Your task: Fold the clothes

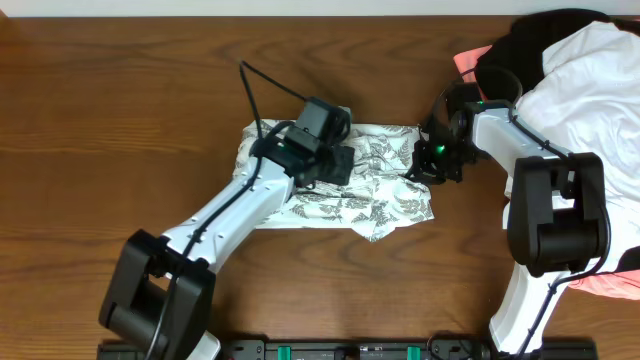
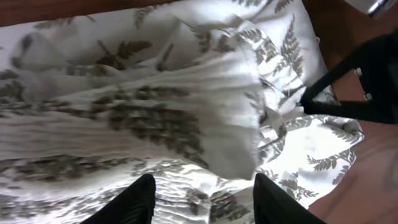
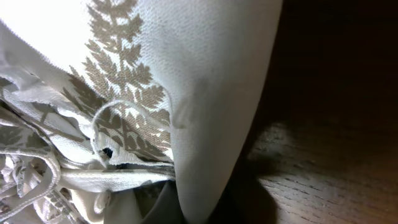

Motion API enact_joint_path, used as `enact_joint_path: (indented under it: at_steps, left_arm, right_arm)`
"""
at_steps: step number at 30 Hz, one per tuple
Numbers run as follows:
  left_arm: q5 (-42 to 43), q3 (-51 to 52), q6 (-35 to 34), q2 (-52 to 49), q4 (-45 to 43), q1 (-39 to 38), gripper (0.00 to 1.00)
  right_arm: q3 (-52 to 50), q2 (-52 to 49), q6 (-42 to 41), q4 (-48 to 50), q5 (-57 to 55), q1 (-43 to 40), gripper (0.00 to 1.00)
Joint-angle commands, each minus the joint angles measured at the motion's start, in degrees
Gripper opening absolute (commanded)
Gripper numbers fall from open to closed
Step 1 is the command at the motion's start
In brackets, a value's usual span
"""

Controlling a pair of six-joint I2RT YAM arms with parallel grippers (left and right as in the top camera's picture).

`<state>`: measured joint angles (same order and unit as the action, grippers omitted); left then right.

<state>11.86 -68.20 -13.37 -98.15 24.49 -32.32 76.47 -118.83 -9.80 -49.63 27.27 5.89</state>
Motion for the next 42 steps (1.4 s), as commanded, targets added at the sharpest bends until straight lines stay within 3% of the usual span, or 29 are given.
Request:
enact_joint_path:
  at_steps: [1, 12, 18, 23, 27, 37, 42]
  left_arm:
    - [-2.51, -0.28, 1.11, -1.09, -0.55, -1.7, 0.52]
    - [-7.56, -0.28, 1.07, -4.35, -1.25, -3.78, 0.54]
    - [-15.3, -0.28, 1.11, -5.33, -1.75, -3.76, 0.52]
    - [-18.43, -0.28, 1.09, -5.33, -3.26, -3.76, 0.35]
    - [-18.99, -0.28, 1.11, -5.33, -4.02, -3.76, 0.06]
    - [-11.43, -2.34, 1.09, -1.18, -4.55, -6.1, 0.06]
    - [-9.49, -2.86, 1.05, 2.38, -11.61, -11.15, 0.06]
  right_arm:
    - [-0.55, -1.75, 1.07, 0.15, -3.06, 2.03, 0.01]
    - [-0.55, -1.75, 1.09, 0.11, -3.06, 2.23, 0.01]
    - [-0.55, -1.75, 1.07, 0.11, -3.06, 2.23, 0.01]
    - [-0.55, -1.75, 1.09, -0.07, -3.06, 2.23, 0.01]
    - [-0.55, -1.75, 1.09, -0.11, -3.06, 2.34, 0.01]
    - [-0.55, -1.75, 1.03, 0.02, -3.04, 2.75, 0.01]
    - [-0.55, -1.75, 0.59, 0.2, -3.04, 2.82, 0.01]
